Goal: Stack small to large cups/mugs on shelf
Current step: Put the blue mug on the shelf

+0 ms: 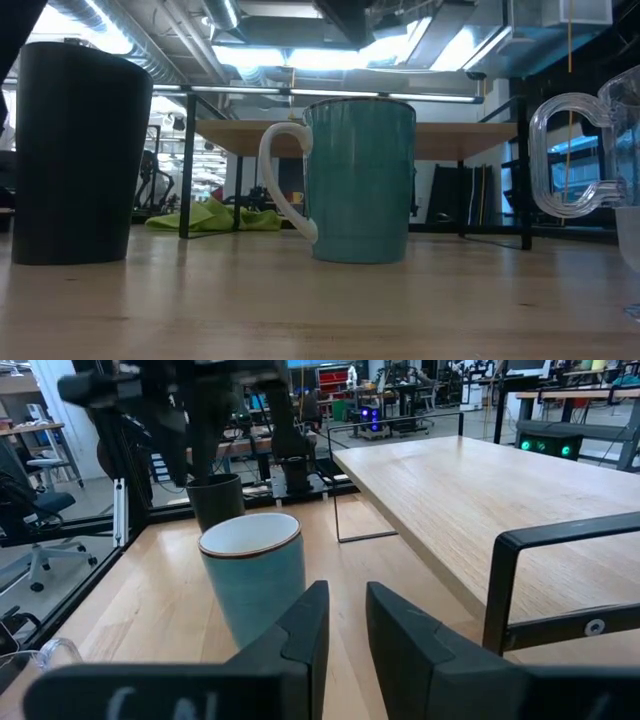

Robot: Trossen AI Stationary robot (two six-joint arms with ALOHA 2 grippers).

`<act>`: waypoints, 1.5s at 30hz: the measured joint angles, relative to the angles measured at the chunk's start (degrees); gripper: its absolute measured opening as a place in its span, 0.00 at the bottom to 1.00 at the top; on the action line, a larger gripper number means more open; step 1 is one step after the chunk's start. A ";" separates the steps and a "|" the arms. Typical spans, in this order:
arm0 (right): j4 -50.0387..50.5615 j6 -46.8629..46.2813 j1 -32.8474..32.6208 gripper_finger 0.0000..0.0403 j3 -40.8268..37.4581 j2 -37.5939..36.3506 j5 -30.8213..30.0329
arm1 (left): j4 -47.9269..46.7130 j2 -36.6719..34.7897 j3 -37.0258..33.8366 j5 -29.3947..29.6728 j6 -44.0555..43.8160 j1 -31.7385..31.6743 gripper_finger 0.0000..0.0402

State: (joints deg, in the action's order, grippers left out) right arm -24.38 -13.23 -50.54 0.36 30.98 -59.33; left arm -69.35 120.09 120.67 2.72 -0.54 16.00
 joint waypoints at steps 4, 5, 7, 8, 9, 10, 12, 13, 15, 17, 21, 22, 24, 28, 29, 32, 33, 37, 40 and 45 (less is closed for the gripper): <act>0.00 0.09 0.00 0.18 0.00 0.00 0.02 | 0.31 0.02 -1.69 -0.35 -0.80 0.47 0.25; 0.00 0.04 0.02 0.18 0.00 0.00 0.02 | 0.63 0.00 -1.69 -0.29 -0.62 0.38 0.26; 0.00 0.04 0.01 0.18 -0.01 0.00 0.02 | 1.06 -0.09 -1.68 -0.27 -0.61 0.39 0.26; 0.00 0.10 0.00 0.18 0.00 0.00 0.02 | 1.72 -0.09 -2.18 -0.19 -0.61 0.49 0.26; 0.00 0.10 0.00 0.18 0.00 0.01 0.01 | 2.94 -0.10 -3.11 -0.26 -0.61 0.71 0.26; 0.00 0.03 0.01 0.18 -0.01 0.00 0.02 | 4.30 -0.13 -4.33 -0.29 -0.74 1.04 0.26; 0.00 0.03 0.00 0.18 -0.02 0.00 0.01 | 6.20 -0.11 -6.82 -0.48 -1.55 1.80 0.26; 0.00 0.11 0.02 0.18 0.00 0.02 0.00 | 6.68 -0.09 -7.88 -0.48 -1.88 2.14 0.26; 0.00 0.05 0.02 0.18 -0.02 0.00 0.02 | 7.17 -0.09 -9.35 1.09 -2.00 2.72 0.26; 0.00 0.01 0.02 0.18 -0.01 0.01 0.01 | 6.79 -0.07 -9.67 3.76 -2.12 3.07 0.26; 0.00 0.03 0.01 0.18 -0.02 0.00 0.02 | 7.50 -0.77 -9.58 5.88 -2.33 3.24 0.26; 0.00 0.02 0.00 0.18 0.00 0.00 0.02 | 7.28 -0.89 -9.58 6.20 -2.33 3.24 0.26; 0.00 0.09 0.02 0.18 0.00 0.00 0.02 | 7.11 -1.05 -9.60 6.61 -2.35 3.56 0.26; 0.00 0.03 0.00 0.18 0.00 0.00 0.02 | 6.89 -1.60 -9.60 6.84 -2.37 4.10 0.26; 0.00 0.11 0.00 0.18 -0.02 0.02 0.00 | 7.08 -1.64 -9.60 6.87 -2.21 4.21 0.26; 0.00 0.01 0.00 0.18 0.00 0.02 0.02 | 7.43 -1.25 -9.60 7.13 -0.59 3.98 0.26; 0.00 0.01 0.02 0.18 -0.01 0.01 0.01 | 7.74 -1.20 -9.63 7.24 -0.31 3.69 0.26; 0.00 0.03 0.00 0.18 0.00 0.01 0.02 | 11.12 -1.29 -10.45 9.22 1.92 2.51 0.26; 0.00 0.11 0.02 0.18 0.00 0.00 0.02 | 10.89 -1.23 -10.85 8.46 2.10 1.50 0.26; 0.00 0.07 0.01 0.18 0.00 0.01 0.01 | 9.94 -1.20 -11.75 4.79 1.01 1.69 0.26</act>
State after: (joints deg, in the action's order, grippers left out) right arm -24.38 -13.17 -50.53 0.36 30.99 -59.32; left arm -59.41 118.89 108.92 7.51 0.46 17.69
